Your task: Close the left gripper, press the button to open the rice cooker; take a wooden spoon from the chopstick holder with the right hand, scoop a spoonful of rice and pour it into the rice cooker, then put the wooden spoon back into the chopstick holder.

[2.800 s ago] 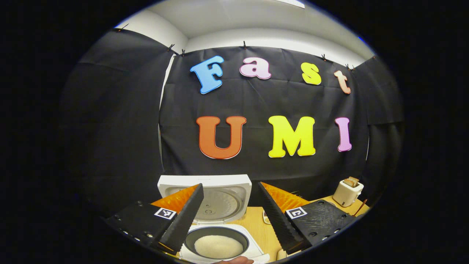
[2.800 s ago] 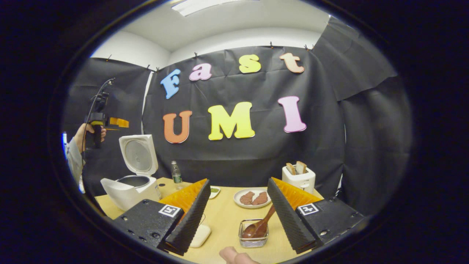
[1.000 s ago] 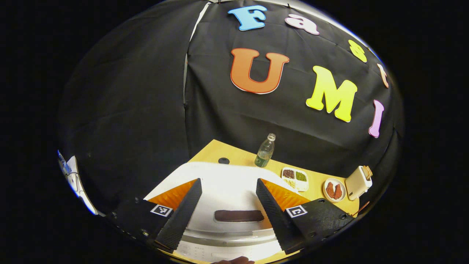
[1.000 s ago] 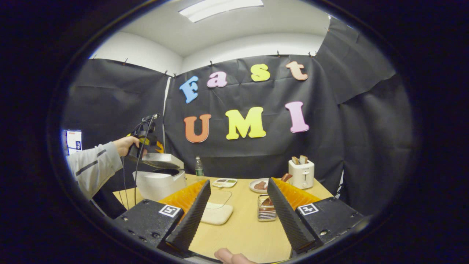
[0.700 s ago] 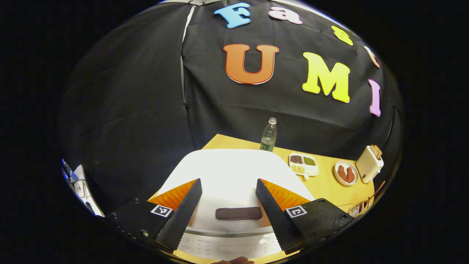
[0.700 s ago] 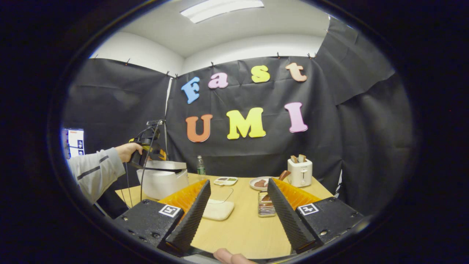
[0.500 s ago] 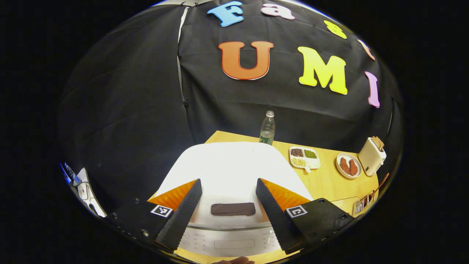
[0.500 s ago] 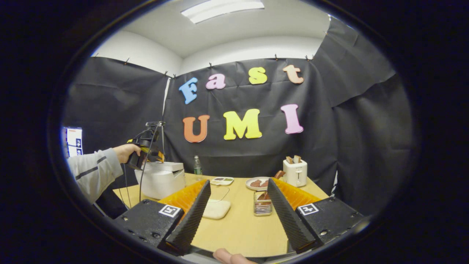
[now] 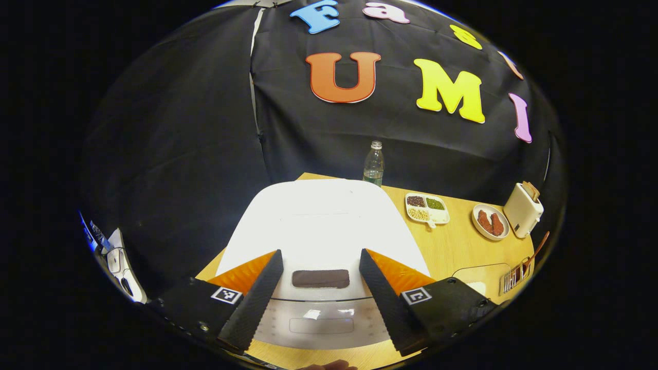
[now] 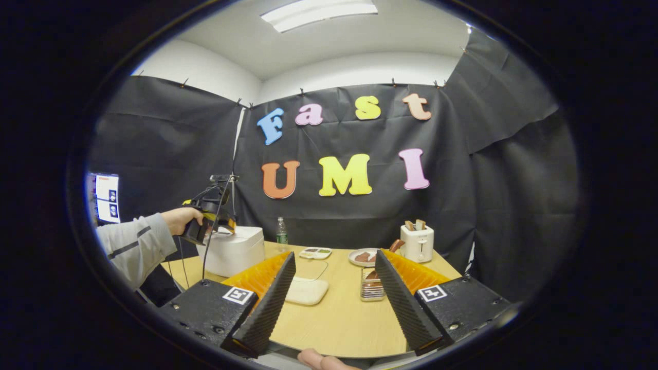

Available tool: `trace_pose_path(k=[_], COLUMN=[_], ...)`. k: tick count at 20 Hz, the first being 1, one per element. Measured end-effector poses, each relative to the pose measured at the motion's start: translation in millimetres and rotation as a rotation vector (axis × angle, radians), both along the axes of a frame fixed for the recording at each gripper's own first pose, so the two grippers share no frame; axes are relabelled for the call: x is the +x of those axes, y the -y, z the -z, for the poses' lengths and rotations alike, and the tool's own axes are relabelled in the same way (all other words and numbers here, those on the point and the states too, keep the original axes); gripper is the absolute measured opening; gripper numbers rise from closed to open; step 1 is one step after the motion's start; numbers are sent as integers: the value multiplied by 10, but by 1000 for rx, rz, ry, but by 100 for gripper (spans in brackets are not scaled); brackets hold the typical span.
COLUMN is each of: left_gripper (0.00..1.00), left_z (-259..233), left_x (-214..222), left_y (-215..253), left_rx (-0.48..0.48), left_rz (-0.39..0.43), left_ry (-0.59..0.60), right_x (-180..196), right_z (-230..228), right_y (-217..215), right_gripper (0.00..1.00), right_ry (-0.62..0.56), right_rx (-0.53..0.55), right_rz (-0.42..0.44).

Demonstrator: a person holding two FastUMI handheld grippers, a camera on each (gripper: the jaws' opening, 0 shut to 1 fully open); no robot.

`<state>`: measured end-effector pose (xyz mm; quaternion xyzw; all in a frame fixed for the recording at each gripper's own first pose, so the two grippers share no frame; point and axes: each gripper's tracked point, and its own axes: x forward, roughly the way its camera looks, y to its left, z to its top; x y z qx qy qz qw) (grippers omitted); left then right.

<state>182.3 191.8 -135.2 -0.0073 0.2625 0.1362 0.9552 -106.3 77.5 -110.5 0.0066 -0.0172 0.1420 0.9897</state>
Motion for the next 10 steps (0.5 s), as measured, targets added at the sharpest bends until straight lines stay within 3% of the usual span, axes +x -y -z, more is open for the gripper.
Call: trace_pose_path(k=[7,10], left_gripper=[99,97], left_z=[-19,-53], left_x=[21,1], left_y=[25,78], left_rx=[32,32], left_rz=[19,34], left_ry=[162,178], right_x=[41,63], right_z=[104,64], right_y=[-35,52], right_gripper=[100,100], right_ry=[-38,-34], right_rx=[-10,-18], right_rz=[18,56])
